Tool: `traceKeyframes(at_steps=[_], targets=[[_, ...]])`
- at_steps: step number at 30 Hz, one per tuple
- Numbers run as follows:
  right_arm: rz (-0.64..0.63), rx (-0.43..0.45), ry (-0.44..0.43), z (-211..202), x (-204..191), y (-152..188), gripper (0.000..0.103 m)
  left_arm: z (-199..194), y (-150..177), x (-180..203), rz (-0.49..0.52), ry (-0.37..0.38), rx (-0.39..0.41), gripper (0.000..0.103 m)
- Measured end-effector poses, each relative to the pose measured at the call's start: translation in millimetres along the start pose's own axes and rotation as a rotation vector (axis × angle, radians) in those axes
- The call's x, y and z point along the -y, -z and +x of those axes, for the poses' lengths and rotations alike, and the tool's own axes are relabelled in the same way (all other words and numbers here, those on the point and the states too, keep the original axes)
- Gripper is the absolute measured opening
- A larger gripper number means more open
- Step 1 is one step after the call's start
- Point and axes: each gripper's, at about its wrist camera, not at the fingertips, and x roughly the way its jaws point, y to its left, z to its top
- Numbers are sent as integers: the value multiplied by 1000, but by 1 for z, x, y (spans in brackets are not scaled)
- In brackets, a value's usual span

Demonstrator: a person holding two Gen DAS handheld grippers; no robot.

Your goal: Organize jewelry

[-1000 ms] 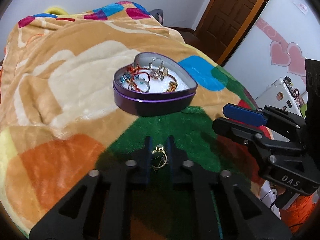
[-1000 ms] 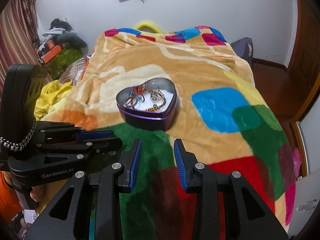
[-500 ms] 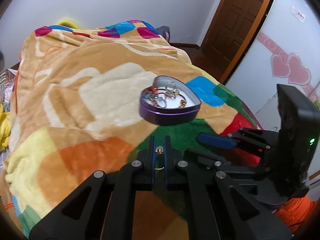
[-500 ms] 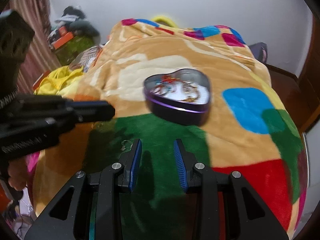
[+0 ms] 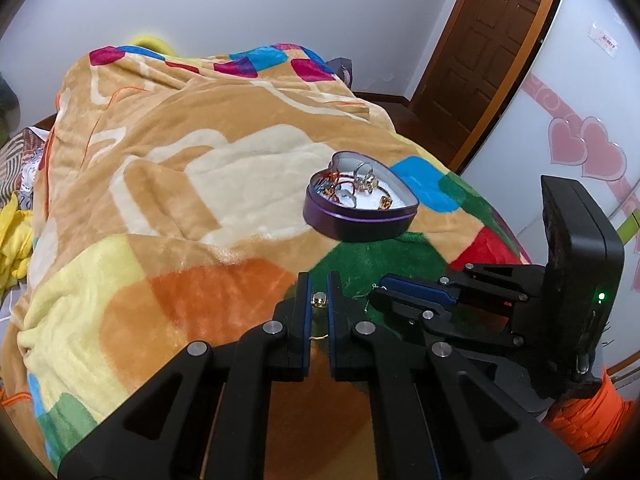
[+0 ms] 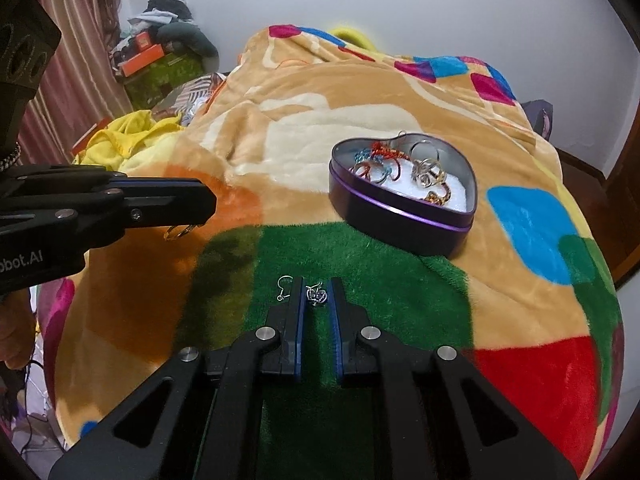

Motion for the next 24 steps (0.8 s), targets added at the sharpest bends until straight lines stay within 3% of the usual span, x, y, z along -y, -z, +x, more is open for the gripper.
traceKeyframes(at_steps=[24], targets=[[105, 274, 97, -75, 42, -48, 10, -7, -54, 34, 68, 35, 115, 5]])
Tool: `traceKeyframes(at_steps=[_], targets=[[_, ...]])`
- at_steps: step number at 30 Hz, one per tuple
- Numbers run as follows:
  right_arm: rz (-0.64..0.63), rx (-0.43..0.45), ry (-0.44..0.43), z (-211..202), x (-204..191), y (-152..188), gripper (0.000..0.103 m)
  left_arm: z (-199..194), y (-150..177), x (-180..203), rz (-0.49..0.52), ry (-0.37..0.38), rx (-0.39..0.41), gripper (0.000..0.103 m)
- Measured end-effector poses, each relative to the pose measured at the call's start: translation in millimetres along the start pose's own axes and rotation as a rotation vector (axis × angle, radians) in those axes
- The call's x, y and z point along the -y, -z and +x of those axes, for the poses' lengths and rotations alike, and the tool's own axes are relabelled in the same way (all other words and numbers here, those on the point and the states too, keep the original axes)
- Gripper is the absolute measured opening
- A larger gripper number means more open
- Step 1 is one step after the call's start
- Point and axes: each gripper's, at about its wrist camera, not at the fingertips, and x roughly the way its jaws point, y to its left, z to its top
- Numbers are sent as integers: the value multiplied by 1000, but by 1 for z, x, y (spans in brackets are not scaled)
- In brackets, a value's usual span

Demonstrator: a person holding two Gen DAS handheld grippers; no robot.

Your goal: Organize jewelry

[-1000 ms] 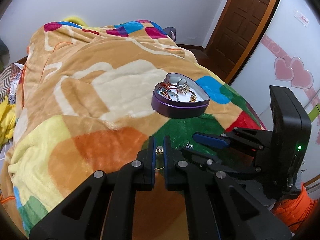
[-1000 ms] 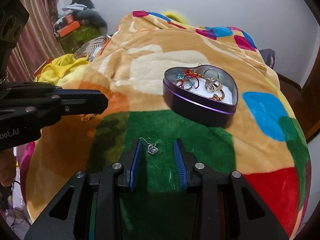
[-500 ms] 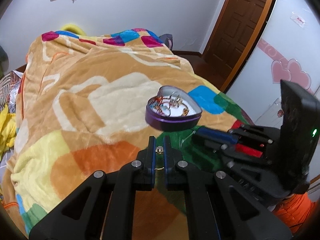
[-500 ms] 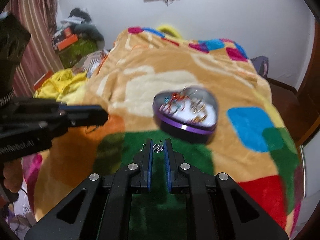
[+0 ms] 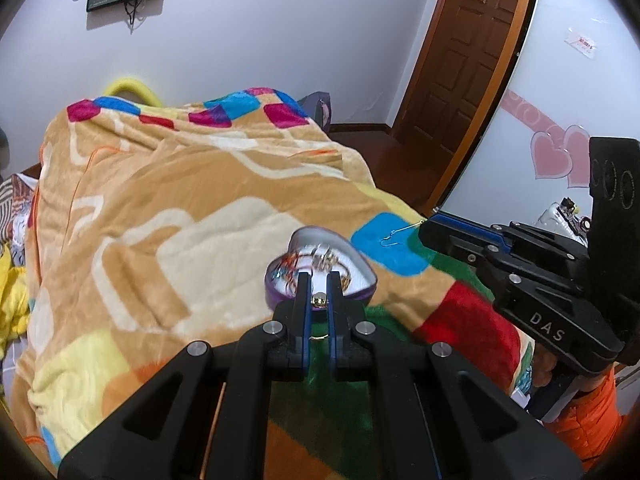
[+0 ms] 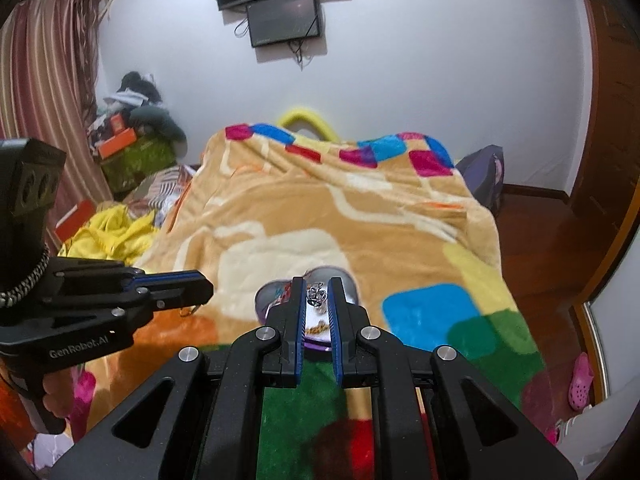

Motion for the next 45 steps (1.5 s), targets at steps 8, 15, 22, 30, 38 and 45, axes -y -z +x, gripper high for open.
traceKeyframes(at_steps=[8, 15, 22, 30, 38, 45], targets=[[3, 16, -2, 7, 5, -4, 10, 12, -13, 2, 6, 13, 12, 5], [15, -20, -17, 25, 13, 0, 10, 32, -16, -1, 2, 19, -12, 5], [33, -89, -44, 48, 19, 9, 10, 56, -12, -3, 2, 28, -57, 5], [21, -141, -64, 62, 21, 13, 10, 73, -8, -3, 10, 36, -90, 5], [27, -181, -85, 69, 23, 14, 10, 77, -8, -5, -3, 41, -106, 5], [39, -183, -80, 62, 22, 11, 17, 65, -11, -4, 5, 31, -85, 9]])
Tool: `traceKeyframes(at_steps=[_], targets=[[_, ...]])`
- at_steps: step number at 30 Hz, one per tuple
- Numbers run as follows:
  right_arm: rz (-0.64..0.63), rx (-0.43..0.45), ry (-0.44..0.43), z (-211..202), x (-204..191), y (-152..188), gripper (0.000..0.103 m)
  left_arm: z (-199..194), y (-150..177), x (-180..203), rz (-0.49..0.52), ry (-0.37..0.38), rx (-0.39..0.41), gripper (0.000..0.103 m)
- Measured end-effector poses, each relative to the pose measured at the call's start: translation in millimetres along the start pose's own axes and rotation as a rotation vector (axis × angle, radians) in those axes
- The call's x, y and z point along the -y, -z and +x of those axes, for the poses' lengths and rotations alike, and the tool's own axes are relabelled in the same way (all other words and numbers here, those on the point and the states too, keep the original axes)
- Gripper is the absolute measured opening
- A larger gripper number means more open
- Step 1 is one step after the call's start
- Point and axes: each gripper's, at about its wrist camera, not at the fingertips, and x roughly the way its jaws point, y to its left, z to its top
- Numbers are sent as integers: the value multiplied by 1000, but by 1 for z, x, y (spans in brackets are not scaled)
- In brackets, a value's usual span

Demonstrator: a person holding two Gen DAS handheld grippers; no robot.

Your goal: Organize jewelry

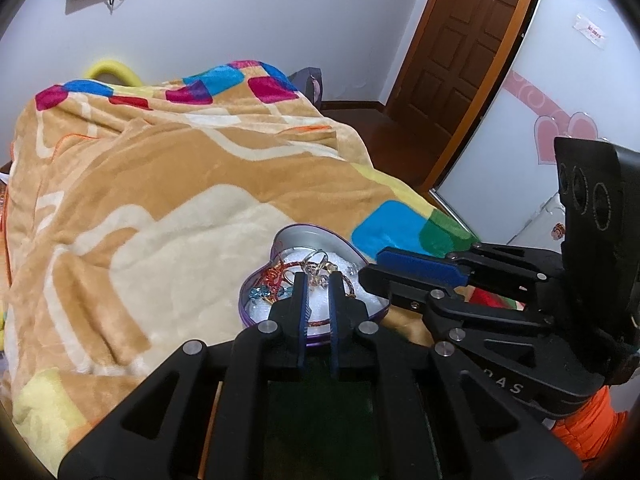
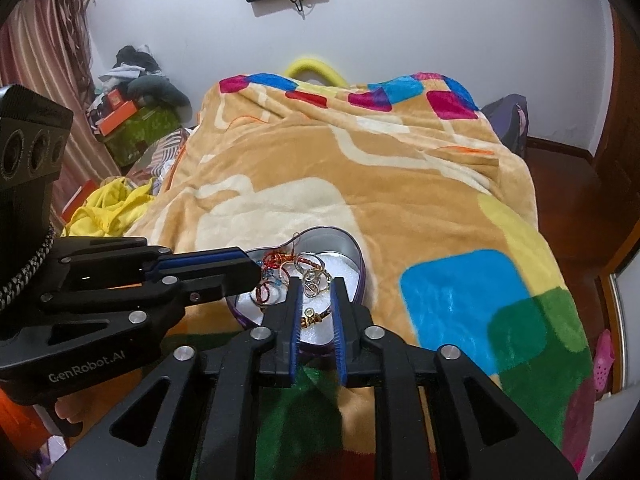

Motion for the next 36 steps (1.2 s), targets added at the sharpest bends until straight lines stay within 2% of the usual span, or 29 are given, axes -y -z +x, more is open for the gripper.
traceKeyframes(at_steps=[8, 12, 16, 18, 23, 26, 29, 30, 31, 36], targets=[[15, 92, 24, -45, -6, -9, 19, -48, -3, 12, 29, -53, 86, 16], [8, 198, 52, -89, -17, -13, 19, -85, -4, 25, 57, -88, 168, 20], [-6, 321, 79, -137, -32, -14, 19, -136, -3, 49, 103, -136, 298, 24], [-23, 397, 99, -165, -43, -12, 19, -164, 0, 60, 116, -156, 369, 32], [-60, 565, 136, -222, -72, -2, 19, -223, 13, 83, 133, -175, 519, 43], [-72, 636, 153, -245, -86, 6, 19, -250, 24, 91, 133, -191, 590, 52], [-87, 673, 170, -256, -99, 13, 19, -270, 35, 99, 139, -217, 649, 57], [-92, 682, 178, -257, -103, 15, 20, -276, 39, 101, 142, -227, 664, 62], [-95, 687, 186, -257, -105, 17, 21, -279, 42, 103, 142, -233, 674, 66], [-99, 720, 252, -256, -114, 23, 62, -290, 55, 105, 120, -260, 703, 97]])
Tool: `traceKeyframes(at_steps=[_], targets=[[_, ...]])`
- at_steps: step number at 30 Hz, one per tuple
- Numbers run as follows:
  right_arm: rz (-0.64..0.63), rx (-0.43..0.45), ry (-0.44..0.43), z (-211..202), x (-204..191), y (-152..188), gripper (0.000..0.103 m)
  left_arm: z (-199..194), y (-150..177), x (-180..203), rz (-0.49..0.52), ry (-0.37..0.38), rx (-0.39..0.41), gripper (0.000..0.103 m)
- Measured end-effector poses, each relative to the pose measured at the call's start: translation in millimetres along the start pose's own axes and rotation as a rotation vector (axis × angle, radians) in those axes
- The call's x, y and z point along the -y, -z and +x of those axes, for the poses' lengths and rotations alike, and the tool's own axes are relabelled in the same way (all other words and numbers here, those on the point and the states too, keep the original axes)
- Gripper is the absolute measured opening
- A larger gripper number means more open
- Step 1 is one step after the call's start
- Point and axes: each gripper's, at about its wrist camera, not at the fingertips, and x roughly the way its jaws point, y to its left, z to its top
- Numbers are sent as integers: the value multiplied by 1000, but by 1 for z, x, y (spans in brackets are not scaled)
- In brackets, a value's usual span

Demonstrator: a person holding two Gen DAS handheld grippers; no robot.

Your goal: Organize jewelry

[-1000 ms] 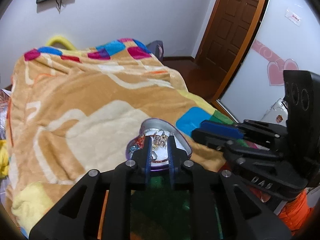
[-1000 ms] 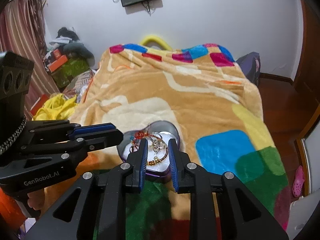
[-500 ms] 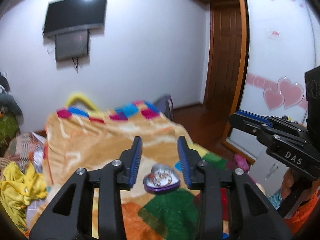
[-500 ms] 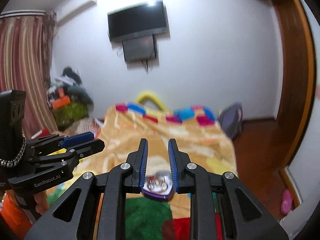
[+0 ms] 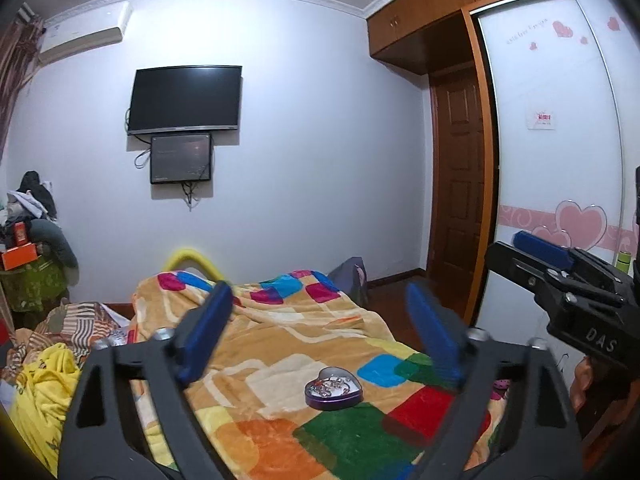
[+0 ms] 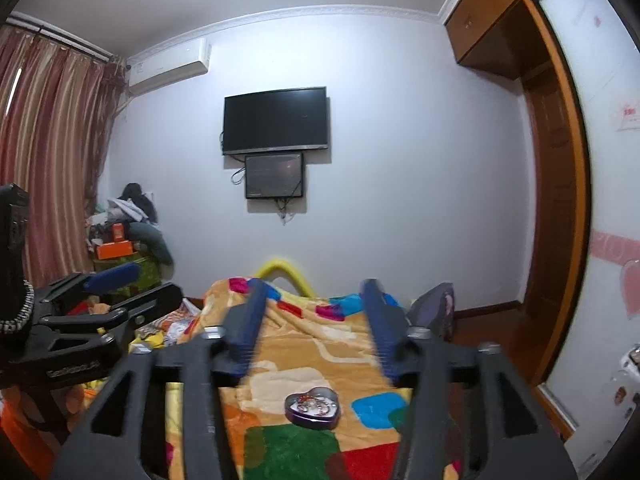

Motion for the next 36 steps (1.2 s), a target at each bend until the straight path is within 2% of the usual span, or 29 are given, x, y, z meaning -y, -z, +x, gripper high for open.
traceKeyframes(at_steps=[1, 3, 5, 8, 25, 36], targets=[[-2, 8, 13, -1, -1, 0, 65, -3, 1, -1, -7, -8, 4, 99], [-3, 21, 30, -4, -3, 0, 79, -7, 2, -1, -11, -26, 8, 101], [-6, 33, 44, -5, -6, 0, 87, -10, 4, 0, -7, -35, 3, 101], [-23, 39, 62, -7, -9, 0, 93, -11, 8, 1, -7, -42, -3, 101], [-13, -2, 57, -16, -3, 12, 94, -8, 12, -6, -33, -59, -18, 102], [-2, -22, 47, -17, 0, 8, 94, -3, 13, -3, -31, -53, -33, 102]])
